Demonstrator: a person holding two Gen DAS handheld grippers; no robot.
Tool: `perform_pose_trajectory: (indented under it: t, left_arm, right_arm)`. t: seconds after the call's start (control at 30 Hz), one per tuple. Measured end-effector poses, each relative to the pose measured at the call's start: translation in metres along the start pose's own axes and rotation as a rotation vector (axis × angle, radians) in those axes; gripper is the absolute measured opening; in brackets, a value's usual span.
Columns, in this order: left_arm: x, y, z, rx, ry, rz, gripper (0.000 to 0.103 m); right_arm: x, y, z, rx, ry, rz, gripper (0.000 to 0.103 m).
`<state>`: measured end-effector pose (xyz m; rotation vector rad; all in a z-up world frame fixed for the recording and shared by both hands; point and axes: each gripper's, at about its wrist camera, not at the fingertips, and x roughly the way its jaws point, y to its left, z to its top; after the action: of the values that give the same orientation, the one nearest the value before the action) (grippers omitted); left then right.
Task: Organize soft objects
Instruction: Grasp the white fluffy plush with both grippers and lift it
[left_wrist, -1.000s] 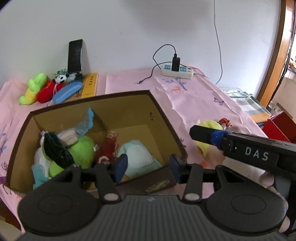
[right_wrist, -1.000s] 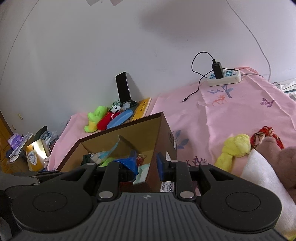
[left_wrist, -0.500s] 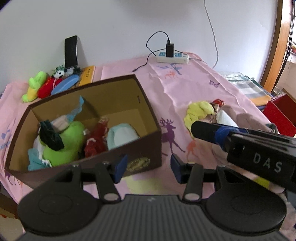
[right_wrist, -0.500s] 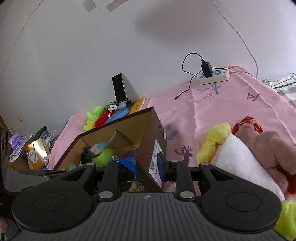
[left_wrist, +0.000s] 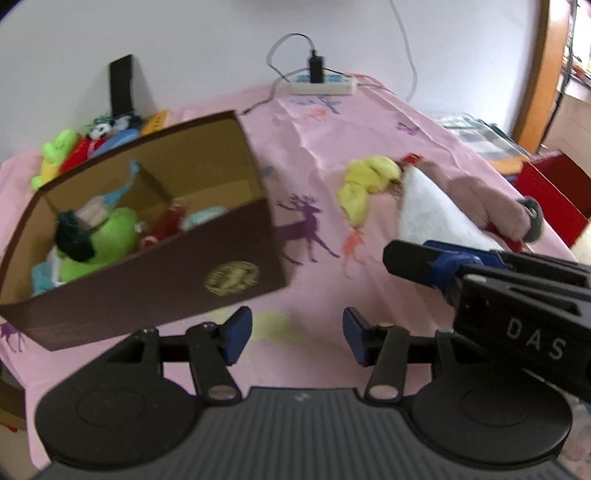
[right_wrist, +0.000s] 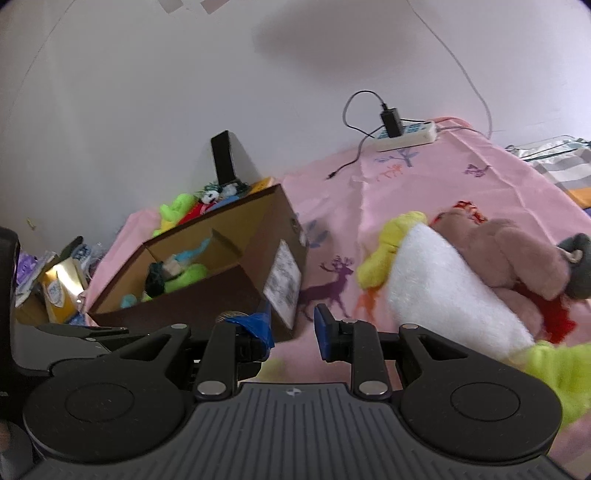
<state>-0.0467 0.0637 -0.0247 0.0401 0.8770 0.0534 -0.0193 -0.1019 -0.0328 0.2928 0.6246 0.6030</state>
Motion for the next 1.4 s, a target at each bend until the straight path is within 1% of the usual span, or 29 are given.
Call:
perform_pose_trajectory:
  t: [0.17,0.3,0.47,0.67,0.77,0.9,0.97,1.0,1.13,1.2,1.3,1.4]
  left_arm:
    - [0.013,-0.022,-0.004,0.047,0.027,-0.05,0.054]
    - [0.019,-0.034,-0.009,0.062,0.035,-0.133,0.057]
    - [0.026,-0.048,-0.011,0.088,0.034,-0.207,0.058]
    - [0.032,-0.055,-0.007,0.095,0.023,-0.284,0.061]
    - [0.034,-0.056,-0.004,0.09,0.01,-0.32,0.062]
    - [0.038,-0.055,0.0,0.078,-0.008,-0.363,0.062]
    - [0.039,-0.056,0.002,0.082,-0.02,-0.379,0.062]
    - [0.039,-0.056,0.002,0.084,-0.023,-0.386,0.062]
    - [0.045,-0.053,0.005,0.1,-0.024,-0.415,0.063]
    - [0.048,-0.049,0.005,0.097,-0.019,-0.426,0.063]
    - [0.051,-0.042,0.005,0.09,-0.021,-0.424,0.063]
    - [0.055,-0.036,0.006,0.088,-0.016,-0.413,0.063]
  right_arm:
    - [-0.01,-0.02,-0.003,0.023,-0.007,-0.049,0.008]
    - [-0.019,-0.036,-0.006,0.026,-0.01,-0.095,0.009]
    - [-0.027,-0.054,-0.008,0.023,-0.012,-0.15,0.009]
    - [-0.03,-0.075,0.002,0.06,-0.048,-0.167,0.01]
    - [-0.022,-0.087,0.008,0.098,-0.035,-0.17,0.011]
    - [-0.005,-0.105,0.011,0.207,0.02,-0.157,0.011]
    - [-0.001,-0.113,0.009,0.276,0.049,-0.134,0.012]
    - [0.001,-0.113,0.009,0.297,0.064,-0.115,0.014]
    - [0.002,-0.108,0.009,0.324,0.113,-0.034,0.014]
    - [0.005,-0.106,0.007,0.356,0.145,0.029,0.014]
    - [0.017,-0.1,0.002,0.408,0.21,0.114,0.014]
    - [0.024,-0.095,0.0,0.419,0.24,0.14,0.014]
